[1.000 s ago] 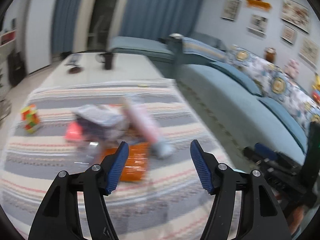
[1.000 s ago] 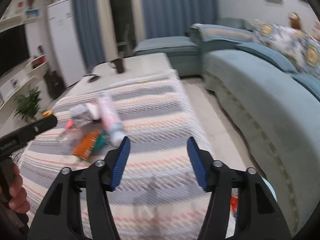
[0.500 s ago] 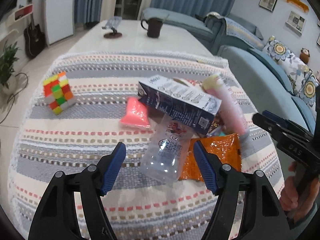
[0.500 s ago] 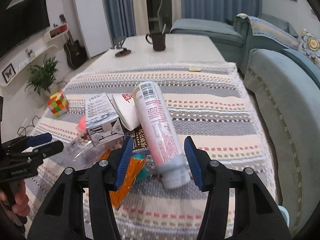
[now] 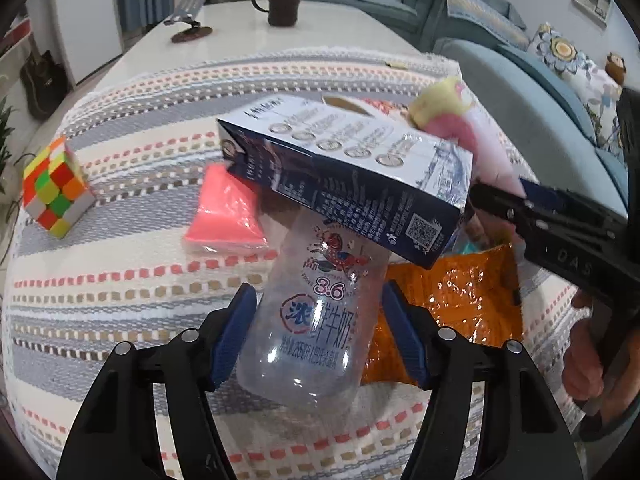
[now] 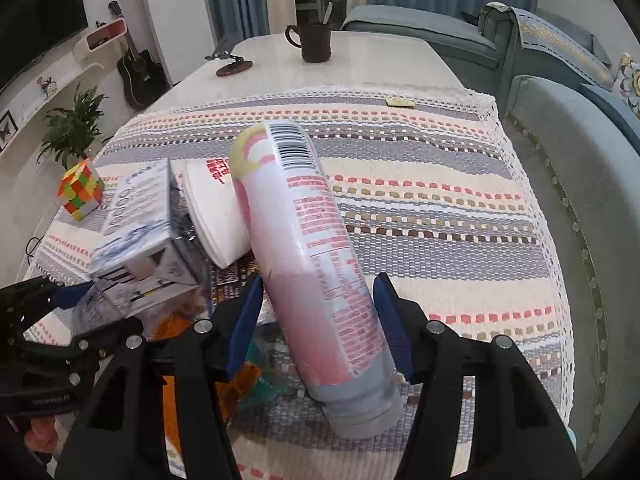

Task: Collect trash
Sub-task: 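Grasp the clear plastic bottle with the left tool while the right tool grasps the pink spray bottle, then carry both bottles over the blue basket and open both tools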

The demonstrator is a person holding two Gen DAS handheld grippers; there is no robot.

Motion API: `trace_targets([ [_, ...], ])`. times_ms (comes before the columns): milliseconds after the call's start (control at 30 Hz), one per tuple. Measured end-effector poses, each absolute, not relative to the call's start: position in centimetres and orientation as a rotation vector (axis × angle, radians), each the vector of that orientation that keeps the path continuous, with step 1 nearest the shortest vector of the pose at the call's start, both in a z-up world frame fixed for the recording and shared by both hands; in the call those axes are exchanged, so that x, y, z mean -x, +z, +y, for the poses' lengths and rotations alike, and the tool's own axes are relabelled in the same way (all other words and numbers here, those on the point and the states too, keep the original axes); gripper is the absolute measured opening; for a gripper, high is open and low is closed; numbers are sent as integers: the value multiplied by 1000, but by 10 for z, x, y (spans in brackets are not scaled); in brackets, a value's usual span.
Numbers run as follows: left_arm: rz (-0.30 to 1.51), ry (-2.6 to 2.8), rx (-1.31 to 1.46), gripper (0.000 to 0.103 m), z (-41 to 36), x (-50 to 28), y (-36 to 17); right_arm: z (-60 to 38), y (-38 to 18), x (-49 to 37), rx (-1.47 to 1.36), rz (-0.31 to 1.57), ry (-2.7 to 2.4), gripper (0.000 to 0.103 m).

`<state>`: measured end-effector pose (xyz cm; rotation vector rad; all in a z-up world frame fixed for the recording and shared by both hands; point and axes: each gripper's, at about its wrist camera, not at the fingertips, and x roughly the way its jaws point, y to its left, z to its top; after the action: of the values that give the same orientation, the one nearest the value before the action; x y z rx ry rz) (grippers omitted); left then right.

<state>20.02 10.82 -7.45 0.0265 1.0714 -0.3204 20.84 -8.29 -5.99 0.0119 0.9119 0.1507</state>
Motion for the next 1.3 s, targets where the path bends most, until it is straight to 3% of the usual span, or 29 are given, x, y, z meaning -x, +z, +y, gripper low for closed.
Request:
trace_targets([
  [333,1024,-331,-42,54,94,-186,-69,-102,-66,-212,-82,940,147,49],
  [767,875,-487,17,53,67,-119,-13,-167,-21,-127,-239,807,95,45],
  [1100,771,-656,-9,53,-19,-68,37,-252,29,-15,-309,687,-76,45],
  [1300,763,-785,-49,53,-89,-38,43,-305,23,44,-322,701,-229,45],
])
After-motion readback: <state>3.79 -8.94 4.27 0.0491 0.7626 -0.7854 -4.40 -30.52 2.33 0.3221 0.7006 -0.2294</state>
